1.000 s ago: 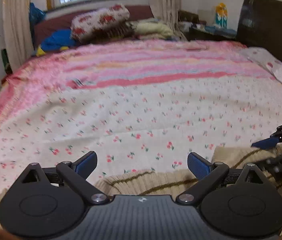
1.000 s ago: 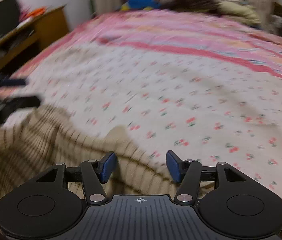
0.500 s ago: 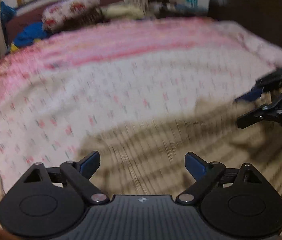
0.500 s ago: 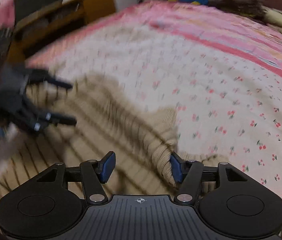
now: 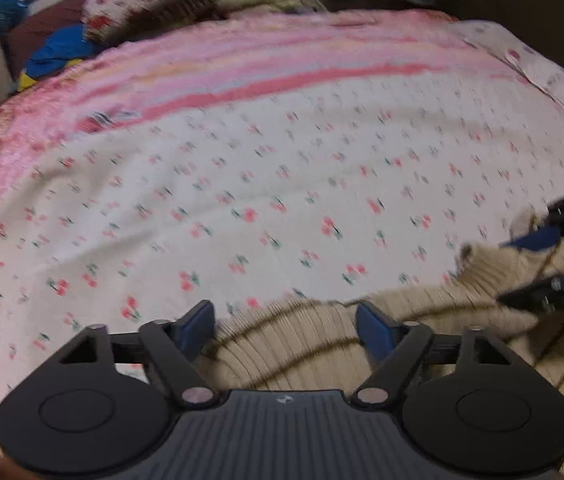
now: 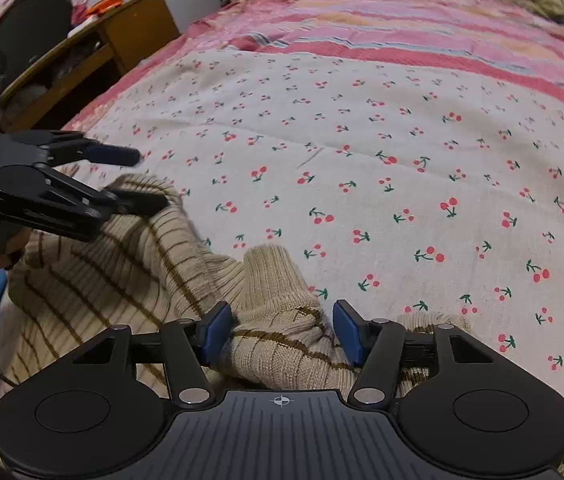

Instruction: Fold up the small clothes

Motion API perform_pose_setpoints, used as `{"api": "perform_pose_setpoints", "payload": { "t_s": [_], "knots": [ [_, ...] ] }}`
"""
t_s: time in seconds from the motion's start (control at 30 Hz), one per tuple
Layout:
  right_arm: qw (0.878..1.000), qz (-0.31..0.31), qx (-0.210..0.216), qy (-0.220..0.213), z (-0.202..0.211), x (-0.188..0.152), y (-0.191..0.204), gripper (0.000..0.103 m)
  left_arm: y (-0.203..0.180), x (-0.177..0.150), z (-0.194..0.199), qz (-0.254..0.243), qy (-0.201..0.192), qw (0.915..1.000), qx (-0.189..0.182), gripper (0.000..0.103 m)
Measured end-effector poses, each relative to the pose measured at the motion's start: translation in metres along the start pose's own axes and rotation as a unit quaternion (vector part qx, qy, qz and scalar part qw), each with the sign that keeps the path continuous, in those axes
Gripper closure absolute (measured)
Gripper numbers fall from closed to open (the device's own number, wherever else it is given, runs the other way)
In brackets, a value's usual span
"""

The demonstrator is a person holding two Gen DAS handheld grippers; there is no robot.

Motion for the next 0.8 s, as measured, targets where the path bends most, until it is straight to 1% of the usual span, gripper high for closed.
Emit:
{"api": "perform_pose_setpoints", "payload": {
  "t_s": [0.03, 0.07, 0.1, 0.13, 0.17, 0.2, 0.23, 0.27, 0.3, 0.33, 0.4, 0.47, 0.57, 0.6, 0.63, 0.67, 0.7, 0.73, 0.77, 0.8],
  "knots": [
    [1.0, -0.005, 0.002, 0.0, 0.002, -0.002, 0.002, 0.057, -0.002, -0.003, 0.001, -0.004, 0.002, 1.0, 0.0, 0.024],
    [1.0, -0.005, 0.003, 0.0, 0.004, -0.002, 0.005, 0.063, -0.004, -0.006, 0.003, -0.01, 0.006, 0.9999, 0.0, 0.025],
    [1.0, 0.002, -0.001, 0.0, 0.007, -0.005, 0.008, 0.068, -0.007, -0.01, 0.006, -0.015, 0.01, 0.9998, -0.002, 0.029],
    [1.0, 0.012, -0.007, -0.001, 0.01, -0.006, 0.013, 0.071, -0.008, -0.013, 0.01, -0.018, 0.016, 0.9997, -0.004, 0.036],
    [1.0, 0.019, -0.013, -0.002, 0.014, -0.008, 0.018, 0.077, -0.008, -0.014, 0.012, -0.016, 0.02, 0.9996, -0.009, 0.04],
    [1.0, 0.025, -0.015, -0.006, 0.017, -0.008, 0.022, 0.086, -0.009, -0.016, 0.015, -0.013, 0.024, 0.9995, -0.017, 0.051],
    [0.999, 0.028, -0.017, -0.013, 0.023, -0.009, 0.026, 0.088, -0.009, -0.017, 0.018, -0.008, 0.027, 0.9992, -0.027, 0.06],
    [0.999, 0.03, -0.022, -0.02, 0.029, -0.009, 0.029, 0.092, -0.01, -0.017, 0.022, -0.003, 0.029, 0.999, -0.033, 0.064],
    [0.999, 0.031, -0.03, -0.028, 0.033, -0.008, 0.03, 0.094, -0.011, -0.017, 0.025, -0.002, 0.026, 0.9991, -0.035, 0.071],
    [0.998, 0.029, -0.039, -0.037, 0.038, -0.007, 0.03, 0.095, -0.012, -0.015, 0.027, -0.004, 0.021, 0.9993, -0.032, 0.079],
    [0.997, 0.017, -0.054, -0.06, 0.048, -0.002, 0.025, 0.096, -0.013, -0.01, 0.033, 0.0, 0.001, 0.9997, -0.025, 0.089],
    [0.992, 0.007, -0.081, -0.092, 0.06, 0.007, 0.018, 0.096, -0.011, -0.001, 0.04, 0.014, -0.03, 0.9992, -0.024, 0.089],
    [0.982, -0.019, -0.124, -0.143, 0.073, 0.019, 0.005, 0.096, -0.003, 0.01, 0.049, 0.057, -0.084, 0.9943, -0.033, 0.089],
    [0.978, -0.027, -0.136, -0.154, 0.072, 0.02, 0.002, 0.097, -0.001, 0.011, 0.047, 0.072, -0.094, 0.9925, -0.032, 0.089],
    [0.975, -0.025, -0.154, -0.157, 0.066, 0.021, -0.001, 0.097, 0.002, 0.011, 0.044, 0.082, -0.096, 0.9917, -0.025, 0.089],
    [0.974, -0.017, -0.172, -0.146, 0.054, 0.02, -0.004, 0.096, 0.005, 0.011, 0.039, 0.09, -0.092, 0.9915, -0.019, 0.089],
    [0.976, -0.021, -0.179, -0.123, 0.04, 0.017, -0.01, 0.095, 0.008, 0.009, 0.034, 0.099, -0.088, 0.9911, -0.014, 0.089],
    [0.979, -0.038, -0.176, -0.096, 0.026, 0.013, -0.016, 0.095, 0.012, 0.007, 0.031, 0.109, -0.082, 0.9906, -0.012, 0.089],
    [0.981, -0.05, -0.168, -0.079, 0.017, 0.008, -0.019, 0.094, 0.017, 0.005, 0.03, 0.118, -0.077, 0.99, -0.014, 0.088],
    [0.983, -0.054, -0.162, -0.072, 0.013, 0.005, -0.019, 0.093, 0.021, 0.002, 0.031, 0.123, -0.074, 0.9894, -0.019, 0.086]
  ]
}}
Point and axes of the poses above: each gripper's, at about its wrist camera, not at the fingertips, and z roughly against the way its jaws point, y to its left, x to its top, the point moved 3 cm from there along -z, roughly the way its jaws point, and after that the axes turned 14 degrees about z, right-handed, at the moved point
